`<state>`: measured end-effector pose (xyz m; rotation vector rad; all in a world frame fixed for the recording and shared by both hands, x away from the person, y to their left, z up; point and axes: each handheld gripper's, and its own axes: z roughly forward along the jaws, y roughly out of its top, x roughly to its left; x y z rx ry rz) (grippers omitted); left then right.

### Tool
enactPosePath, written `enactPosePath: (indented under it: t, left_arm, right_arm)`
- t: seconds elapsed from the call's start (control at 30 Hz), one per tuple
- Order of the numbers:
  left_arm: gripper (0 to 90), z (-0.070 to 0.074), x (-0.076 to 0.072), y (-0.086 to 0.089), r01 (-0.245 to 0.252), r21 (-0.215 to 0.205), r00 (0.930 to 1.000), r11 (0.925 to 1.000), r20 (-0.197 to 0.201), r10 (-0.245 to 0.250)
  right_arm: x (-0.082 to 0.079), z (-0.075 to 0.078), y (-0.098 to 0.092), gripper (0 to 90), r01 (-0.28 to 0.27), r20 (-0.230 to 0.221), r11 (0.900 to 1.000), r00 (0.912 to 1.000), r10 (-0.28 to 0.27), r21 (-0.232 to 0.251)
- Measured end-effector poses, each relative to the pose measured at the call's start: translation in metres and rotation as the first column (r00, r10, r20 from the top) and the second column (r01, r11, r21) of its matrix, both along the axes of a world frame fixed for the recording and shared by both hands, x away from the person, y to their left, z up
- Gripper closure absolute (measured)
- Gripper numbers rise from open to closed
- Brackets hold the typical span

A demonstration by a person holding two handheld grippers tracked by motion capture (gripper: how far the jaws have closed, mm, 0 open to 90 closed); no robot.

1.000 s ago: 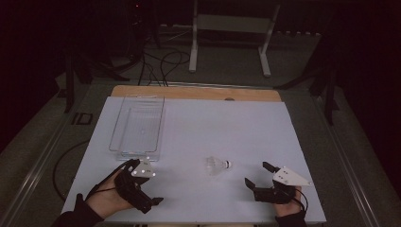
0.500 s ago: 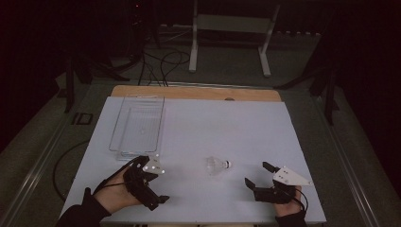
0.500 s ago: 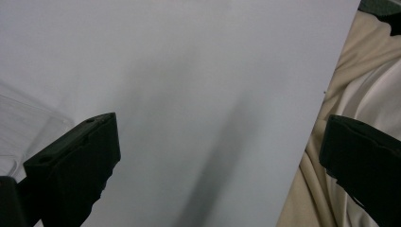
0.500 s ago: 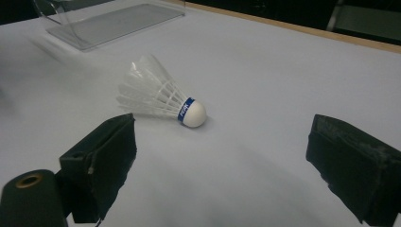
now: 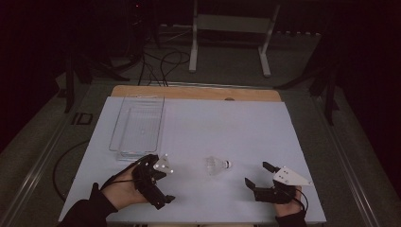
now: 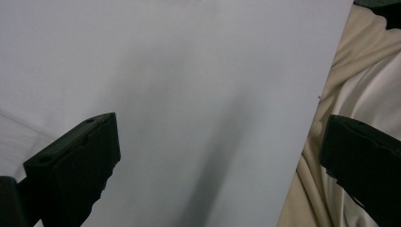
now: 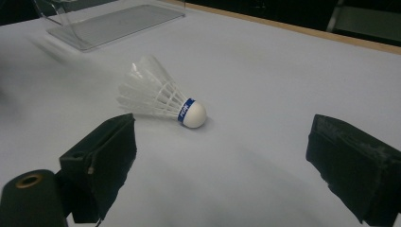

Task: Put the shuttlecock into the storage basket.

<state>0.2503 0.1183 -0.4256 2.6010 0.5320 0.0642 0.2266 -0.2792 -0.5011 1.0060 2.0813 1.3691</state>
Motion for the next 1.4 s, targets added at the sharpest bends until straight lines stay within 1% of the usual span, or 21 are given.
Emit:
enactPosePath:
  t: [0.1,0.13,0.2,0.3,0.37,0.4,0.5,0.53,0.57,0.67,0.7,0.73,0.8,0.83,0.93,0.97,1.03,1.13,1.4]
  left_arm:
    - [0.2,0.0,0.001,-0.004,-0.001,0.0,1.0,1.0,-0.003,0.001]
    - [0.2,0.0,0.002,-0.005,0.004,0.007,1.0,1.0,-0.001,-0.004]
    - [0.3,0.0,0.003,-0.009,0.01,0.005,0.9999,0.9999,-0.009,-0.009]
    - [0.3,-0.001,0.004,-0.015,0.029,0.014,0.9993,0.9995,-0.023,-0.029]
    - [0.2,-0.002,0.004,-0.018,0.042,0.026,0.9988,0.9988,-0.024,-0.041]
    - [0.2,-0.002,0.005,-0.021,0.047,0.022,0.9984,0.9987,-0.032,-0.046]
    - [0.3,-0.003,0.006,-0.023,0.046,0.029,0.9986,0.9985,-0.028,-0.045]
    - [0.3,-0.003,0.007,-0.025,0.047,0.025,0.9982,0.9986,-0.037,-0.046]
    - [0.2,-0.003,0.007,-0.025,0.047,0.025,0.9982,0.9986,-0.037,-0.046]
    - [0.3,-0.007,0.007,-0.035,0.067,0.036,0.9964,0.9971,-0.054,-0.065]
    - [0.2,-0.009,0.007,-0.04,0.082,0.048,0.9954,0.9955,-0.054,-0.079]
    - [0.2,-0.009,0.007,-0.04,0.082,0.048,0.9954,0.9955,-0.054,-0.079]
    - [0.2,-0.009,0.007,-0.045,0.089,0.049,0.9948,0.9948,-0.054,-0.086]
    - [0.2,-0.01,0.008,-0.049,0.093,0.043,0.9944,0.9948,-0.055,-0.09]
    - [0.3,-0.01,0.009,-0.051,0.095,0.043,0.9941,0.9946,-0.056,-0.093]
    - [0.3,-0.01,0.01,-0.053,0.092,0.043,0.9944,0.9948,-0.055,-0.09]
    - [0.3,-0.01,0.013,-0.058,0.1,0.045,0.9933,0.9939,-0.061,-0.098]
    - [0.5,-0.01,0.014,-0.062,0.11,0.047,0.9922,0.9928,-0.063,-0.107]
    - [0.9,-0.013,0.024,-0.077,0.126,0.044,0.9887,0.9911,-0.087,-0.122]
  right_arm:
    - [0.0,0.0,0.0,9.2,0.001,0.001,1.0,1.0,-0.001,-0.002]
    - [0.0,0.0,0.0,9.2,0.001,0.001,1.0,1.0,-0.001,-0.002]
    - [0.0,0.0,0.0,9.2,0.001,0.004,1.0,1.0,-0.001,-0.006]
    - [-0.001,0.001,0.001,9.2,0.001,0.006,1.0,1.0,-0.001,-0.006]
    - [0.0,0.0,0.001,9.2,0.001,0.004,1.0,1.0,-0.001,-0.007]
    - [0.0,0.0,0.001,9.2,-0.001,0.003,1.0,1.0,0.001,-0.009]
    - [0.0,0.0,0.001,9.2,-0.002,0.005,1.0,1.0,0.002,-0.007]
    - [0.0,0.0,0.001,9.2,-0.002,0.005,1.0,1.0,0.002,-0.007]
    - [0.0,0.0,0.001,9.2,-0.002,0.005,1.0,1.0,0.002,-0.007]
    - [0.0,0.0,0.001,9.2,-0.002,0.004,1.0,1.0,0.002,-0.01]
    - [0.0,0.0,0.001,9.2,-0.004,0.003,1.0,1.0,0.004,-0.01]
    - [0.0,0.0,0.001,9.2,-0.004,0.003,1.0,1.0,0.004,-0.01]
    - [0.0,0.0,0.001,9.2,-0.004,0.004,1.0,1.0,0.004,-0.012]
    - [0.0,0.0,0.001,9.2,-0.004,0.003,1.0,1.0,0.004,-0.012]
    - [0.0,0.0,0.001,9.2,-0.006,0.003,1.0,1.0,0.006,-0.012]
    - [0.0,0.0,0.001,9.2,-0.006,0.002,1.0,1.0,0.006,-0.012]
    - [0.0,0.0,0.001,9.2,-0.005,0.003,1.0,1.0,0.005,-0.01]
    - [0.0,0.0,0.001,9.2,-0.004,0.002,1.0,1.0,0.004,-0.008]
    - [0.0,0.001,0.001,9.2,-0.005,0.0,1.0,1.0,0.005,-0.007]
